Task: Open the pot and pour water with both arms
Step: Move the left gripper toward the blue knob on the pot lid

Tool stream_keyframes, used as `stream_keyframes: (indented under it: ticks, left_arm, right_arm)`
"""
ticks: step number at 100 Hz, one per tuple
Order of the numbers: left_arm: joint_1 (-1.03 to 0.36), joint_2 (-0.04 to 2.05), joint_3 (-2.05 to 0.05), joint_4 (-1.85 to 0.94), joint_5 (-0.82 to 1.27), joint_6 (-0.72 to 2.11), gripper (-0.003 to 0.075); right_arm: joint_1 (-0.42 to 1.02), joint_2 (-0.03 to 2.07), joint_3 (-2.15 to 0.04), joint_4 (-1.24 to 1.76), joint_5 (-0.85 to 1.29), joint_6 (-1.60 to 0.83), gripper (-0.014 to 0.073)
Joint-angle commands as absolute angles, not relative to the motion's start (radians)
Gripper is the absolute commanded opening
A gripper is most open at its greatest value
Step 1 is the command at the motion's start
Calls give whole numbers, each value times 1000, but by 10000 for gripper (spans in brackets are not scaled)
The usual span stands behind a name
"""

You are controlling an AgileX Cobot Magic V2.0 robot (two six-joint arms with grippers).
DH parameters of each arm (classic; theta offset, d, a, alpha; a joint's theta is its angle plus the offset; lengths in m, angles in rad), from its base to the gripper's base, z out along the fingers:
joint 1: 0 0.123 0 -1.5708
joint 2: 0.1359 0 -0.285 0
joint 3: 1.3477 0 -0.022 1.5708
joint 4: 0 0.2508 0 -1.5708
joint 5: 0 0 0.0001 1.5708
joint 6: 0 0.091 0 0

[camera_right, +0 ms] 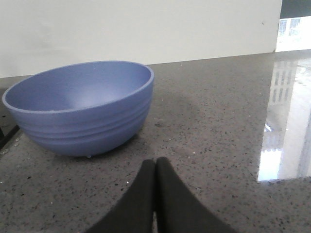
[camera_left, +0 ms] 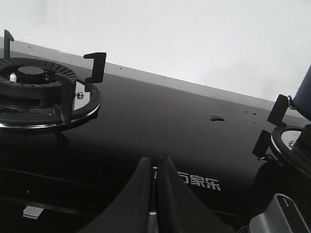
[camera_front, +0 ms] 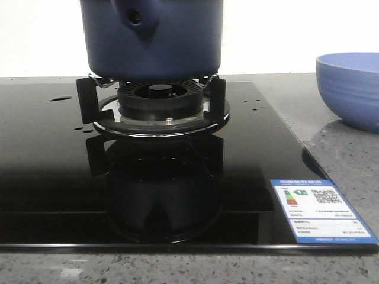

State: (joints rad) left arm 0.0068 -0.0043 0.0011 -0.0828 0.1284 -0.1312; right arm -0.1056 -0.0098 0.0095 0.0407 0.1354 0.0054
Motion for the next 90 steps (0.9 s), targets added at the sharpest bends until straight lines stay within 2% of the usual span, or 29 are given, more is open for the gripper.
stream_keyframes:
  ticks: [1,90]
  left_arm:
    - [2,-31,34,-83,51,-139,-19]
    - [2,-31,34,-83,35,-139,-19]
  right_arm:
    - [-103,-27,37,32,63,0,-46]
    - [-103,-27,37,32,57,0,-46]
